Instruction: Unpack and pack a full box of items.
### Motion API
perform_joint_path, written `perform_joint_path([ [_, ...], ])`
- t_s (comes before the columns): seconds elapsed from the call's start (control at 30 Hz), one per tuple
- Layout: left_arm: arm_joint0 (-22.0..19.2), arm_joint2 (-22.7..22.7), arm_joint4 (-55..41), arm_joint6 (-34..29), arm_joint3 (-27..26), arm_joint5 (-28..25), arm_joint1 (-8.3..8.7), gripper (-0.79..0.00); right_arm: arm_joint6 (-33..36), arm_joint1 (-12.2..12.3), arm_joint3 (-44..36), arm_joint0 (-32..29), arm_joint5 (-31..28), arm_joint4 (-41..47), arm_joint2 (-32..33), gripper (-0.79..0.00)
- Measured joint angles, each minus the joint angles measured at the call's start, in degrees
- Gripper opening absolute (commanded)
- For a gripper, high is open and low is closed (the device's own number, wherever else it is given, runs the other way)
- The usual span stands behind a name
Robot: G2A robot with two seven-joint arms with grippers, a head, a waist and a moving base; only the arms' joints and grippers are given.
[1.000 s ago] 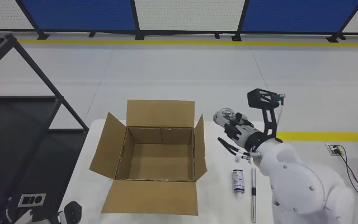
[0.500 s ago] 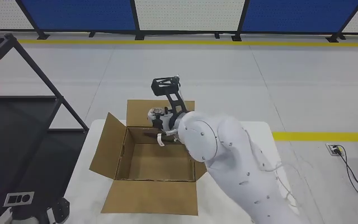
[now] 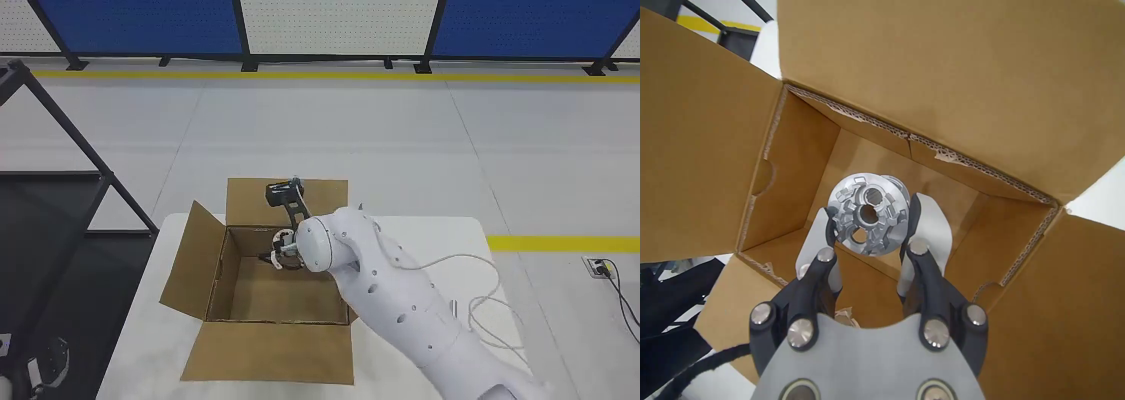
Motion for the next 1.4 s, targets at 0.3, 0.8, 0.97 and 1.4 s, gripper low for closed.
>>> perform_joint_path([
  [0.3,-1.1,0.4,0.9,-0.1,1.1,0.6,0.16,0.0,-1.8,-3.4,11.3,2.6,-2.6,1.0,-4.9,-0.785],
  [0.8,-1.3,0.0,0.6,0.0,1.9,0.2,0.1,0.0,-5.0,-9.0,29.2,5.5,-5.6,3.9,-8.0,-0.785],
  [0.97,-1.3,0.0,0.6,0.1,1.9,0.3,0.08,0.0,-7.1,-10.5,34.4,5.8,-6.5,5.5,-7.8,-0.785],
  [1.4,-1.0,0.0,1.0,0.1,1.6,0.0,-0.02,0.0,-12.3,-13.1,41.3,7.6,-7.6,7.5,-6.6,0.0],
])
